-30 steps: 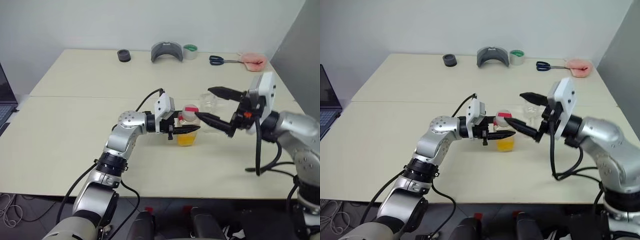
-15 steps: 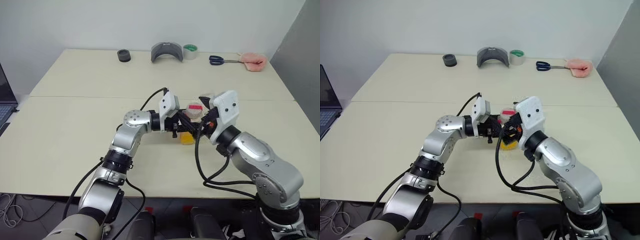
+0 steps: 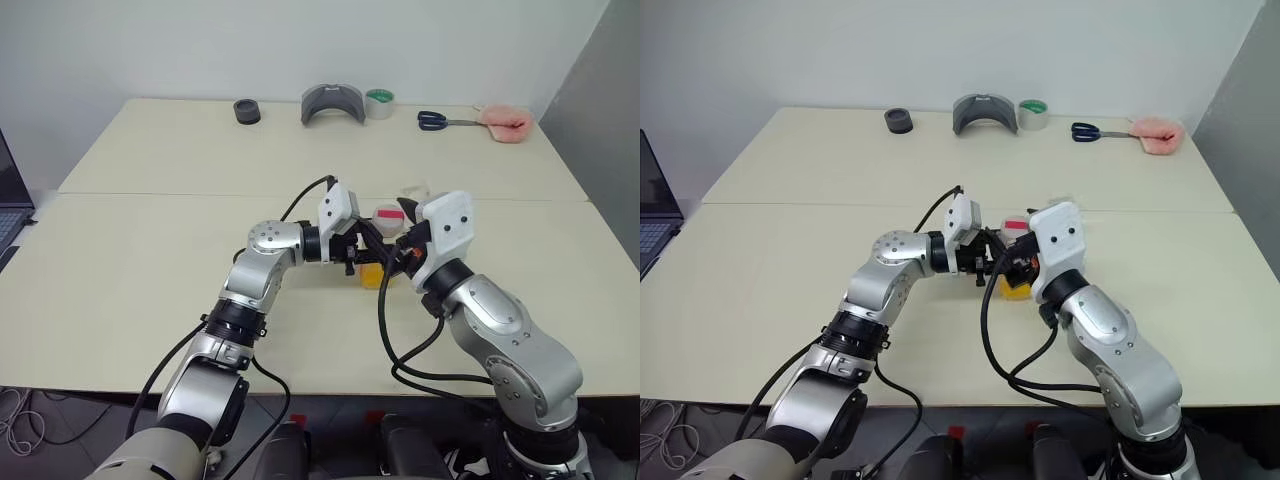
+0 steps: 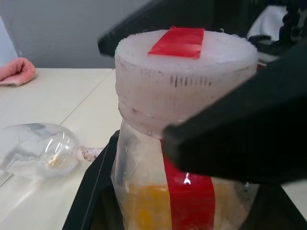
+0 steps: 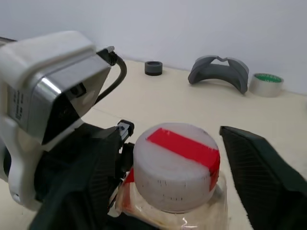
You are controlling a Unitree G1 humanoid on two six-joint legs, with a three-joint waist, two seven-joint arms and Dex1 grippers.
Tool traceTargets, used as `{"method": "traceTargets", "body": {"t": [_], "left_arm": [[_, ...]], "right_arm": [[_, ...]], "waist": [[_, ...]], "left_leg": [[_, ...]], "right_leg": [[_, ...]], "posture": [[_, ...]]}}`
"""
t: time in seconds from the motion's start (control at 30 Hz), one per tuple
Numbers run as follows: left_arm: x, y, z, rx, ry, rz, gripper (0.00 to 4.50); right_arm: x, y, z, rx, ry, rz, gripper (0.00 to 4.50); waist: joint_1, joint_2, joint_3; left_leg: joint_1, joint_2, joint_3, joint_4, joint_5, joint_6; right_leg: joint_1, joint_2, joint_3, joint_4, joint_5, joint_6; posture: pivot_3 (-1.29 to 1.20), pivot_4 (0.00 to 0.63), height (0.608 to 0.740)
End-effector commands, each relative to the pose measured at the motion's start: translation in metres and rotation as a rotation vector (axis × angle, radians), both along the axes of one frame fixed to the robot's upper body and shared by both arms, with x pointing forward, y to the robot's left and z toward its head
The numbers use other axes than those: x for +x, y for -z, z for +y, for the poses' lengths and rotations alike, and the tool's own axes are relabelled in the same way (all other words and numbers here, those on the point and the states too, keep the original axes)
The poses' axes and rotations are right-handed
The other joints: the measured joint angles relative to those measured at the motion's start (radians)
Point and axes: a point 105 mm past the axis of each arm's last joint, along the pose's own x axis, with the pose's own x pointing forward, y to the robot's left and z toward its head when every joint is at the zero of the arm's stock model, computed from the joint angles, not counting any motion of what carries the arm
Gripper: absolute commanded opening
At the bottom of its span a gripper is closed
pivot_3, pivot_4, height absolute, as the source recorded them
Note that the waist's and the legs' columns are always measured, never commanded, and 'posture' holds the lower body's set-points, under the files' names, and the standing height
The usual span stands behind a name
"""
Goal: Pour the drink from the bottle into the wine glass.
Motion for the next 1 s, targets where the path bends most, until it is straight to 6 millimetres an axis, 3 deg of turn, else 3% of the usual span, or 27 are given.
{"method": "traceTargets", "body": {"t": [0.03, 0.07, 0.3, 0.47, 0.67, 0.8, 0.93, 1.0], "left_arm": [[-0.001, -0.017, -0.002, -0.018, 0.009, -0.07, 1.89], [-0.001, -0.017, -0.002, -0.017, 0.007, -0.07, 1.89], [-0.002, -0.016, -0.001, -0.011, 0.011, -0.065, 1.89], [-0.008, -0.014, -0.001, 0.008, 0.061, -0.048, 1.89], [-0.007, -0.02, 0.003, 0.03, 0.091, -0.068, 1.87], [-0.004, -0.025, 0.004, 0.028, 0.083, -0.083, 1.87], [-0.002, -0.024, 0.007, 0.032, 0.066, -0.084, 1.87], [-0.002, -0.024, 0.009, 0.033, 0.06, -0.082, 1.87]], "right_arm": [[-0.004, -0.011, 0.001, 0.016, -0.014, -0.062, 2.14], [-0.005, -0.012, 0.002, 0.016, -0.015, -0.068, 1.86], [-0.006, -0.013, 0.005, 0.017, -0.055, -0.092, 1.87], [-0.009, -0.018, 0.016, -0.046, -0.38, -0.109, 1.87], [0.011, -0.004, -0.009, -0.334, -0.731, 0.018, 1.87], [0.028, -0.012, -0.018, -0.366, -0.761, 0.027, 1.87], [0.033, -0.02, -0.024, -0.356, -0.724, -0.008, 1.87], [0.034, -0.027, -0.028, -0.325, -0.675, -0.031, 2.6]], "waist": [[0.0, 0.0, 0.0], [0.0, 0.0, 0.0], [0.0, 0.0, 0.0], [-0.001, 0.0, 0.0], [-0.002, 0.001, 0.002], [-0.003, 0.001, 0.002], [-0.001, 0.001, 0.002], [0.0, 0.001, 0.002]], "left_leg": [[0.0, 0.0, 0.0, 0.0, 0.0, 0.0], [0.0, 0.0, 0.0, 0.0, 0.0, 0.0], [0.0, 0.0, 0.0, 0.0, 0.0, 0.0], [0.0, 0.0, 0.001, 0.0, 0.0, 0.0], [0.001, 0.0, 0.001, 0.0, 0.0, 0.0], [0.001, 0.0, 0.0, 0.0, 0.0, 0.001], [0.0, 0.0, 0.0, 0.0, 0.0, 0.0], [0.0, 0.0, 0.0, 0.0, 0.0, 0.0]], "right_leg": [[0.0, 0.0, 0.0, 0.0, 0.0, 0.0], [0.0, 0.0, 0.0, 0.0, 0.0, 0.0], [0.0, 0.0, 0.0, 0.0, 0.0, 0.0], [0.0, 0.0, 0.0, 0.0, 0.0, 0.0], [0.001, 0.0, -0.001, -0.001, 0.0, 0.0], [0.001, 0.001, -0.001, -0.001, 0.0, 0.0], [0.001, 0.0, -0.001, 0.0, 0.0, 0.0], [0.001, -0.001, -0.001, 0.0, 0.0, 0.0]], "posture": [[0.0, 0.15, 0.74], [0.0, 0.15, 0.74], [0.0, 0.15, 0.74], [0.0, 0.15, 0.74], [0.0, 0.15, 0.74], [0.0, 0.15, 0.74], [0.0, 0.15, 0.74], [0.0, 0.15, 0.74]]}}
